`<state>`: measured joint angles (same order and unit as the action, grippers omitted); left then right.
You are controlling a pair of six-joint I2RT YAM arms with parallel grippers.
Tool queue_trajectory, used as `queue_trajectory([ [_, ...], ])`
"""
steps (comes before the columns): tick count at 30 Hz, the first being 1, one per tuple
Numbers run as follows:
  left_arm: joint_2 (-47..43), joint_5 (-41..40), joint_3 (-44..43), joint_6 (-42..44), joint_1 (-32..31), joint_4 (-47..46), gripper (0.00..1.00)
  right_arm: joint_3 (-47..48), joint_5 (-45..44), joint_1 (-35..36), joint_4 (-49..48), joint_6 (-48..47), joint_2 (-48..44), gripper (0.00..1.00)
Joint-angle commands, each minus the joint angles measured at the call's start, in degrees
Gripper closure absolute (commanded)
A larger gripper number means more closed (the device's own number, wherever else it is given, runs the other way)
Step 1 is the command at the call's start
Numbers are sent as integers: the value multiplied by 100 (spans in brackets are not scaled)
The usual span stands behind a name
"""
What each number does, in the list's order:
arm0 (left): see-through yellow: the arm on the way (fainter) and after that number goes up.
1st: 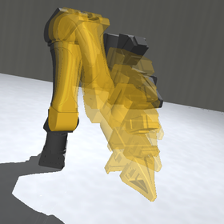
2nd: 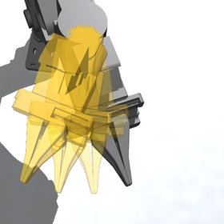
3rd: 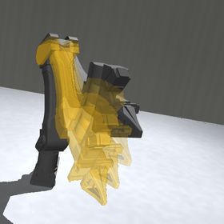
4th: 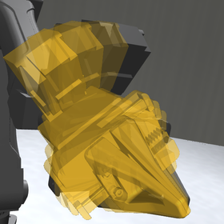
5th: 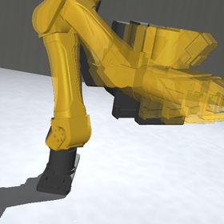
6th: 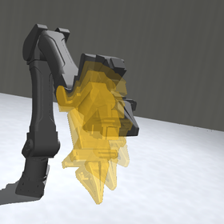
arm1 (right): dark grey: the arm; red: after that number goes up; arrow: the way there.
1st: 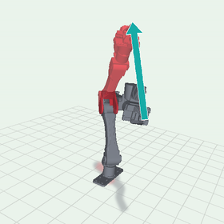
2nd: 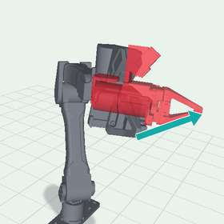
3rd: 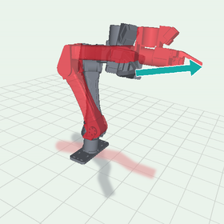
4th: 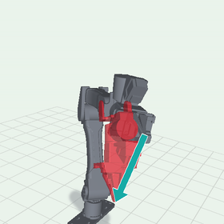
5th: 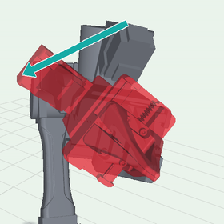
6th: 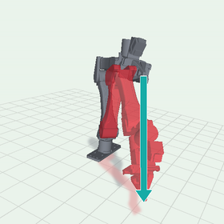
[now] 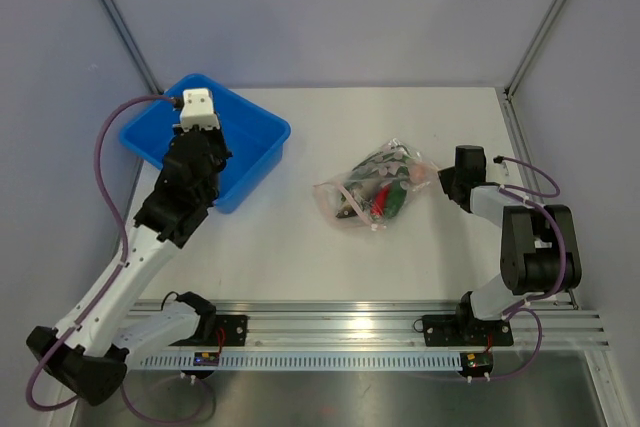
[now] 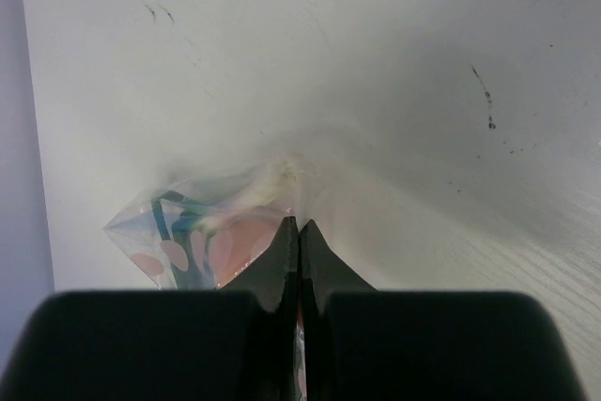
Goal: Open the zip-top bag and remove the fake food
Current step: Place the food in the bin.
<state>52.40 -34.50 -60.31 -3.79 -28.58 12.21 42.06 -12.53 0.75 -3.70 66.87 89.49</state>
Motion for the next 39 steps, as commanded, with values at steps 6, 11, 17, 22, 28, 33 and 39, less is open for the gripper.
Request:
queue_trajectory([
  [6, 1182, -742, -411, 959, 300, -1089, 100, 56, 137, -31, -306, -16, 138, 100],
  [11, 1764, -830, -630, 863, 414, -1001, 90, -5, 173, -23, -403, 19, 174, 100],
  [17, 2265, -488, -639, 555, 607, -1018, 96, -23, 164, -23, -412, -7, 121, 100],
  [22, 2800, -470, -780, 433, 625, -896, 89, -5, 181, -31, -412, -16, 121, 100],
  [28, 2899, -102, -605, 406, 625, -1062, 62, -5, 216, -23, -429, -16, 112, 100],
  [33, 2697, 40, -666, 133, 625, -966, 49, -23, 260, -31, -447, -34, 86, 100],
  [39, 2259, 452, -737, -139, 625, -685, 34, 39, 357, -23, -386, -209, 51, 100],
])
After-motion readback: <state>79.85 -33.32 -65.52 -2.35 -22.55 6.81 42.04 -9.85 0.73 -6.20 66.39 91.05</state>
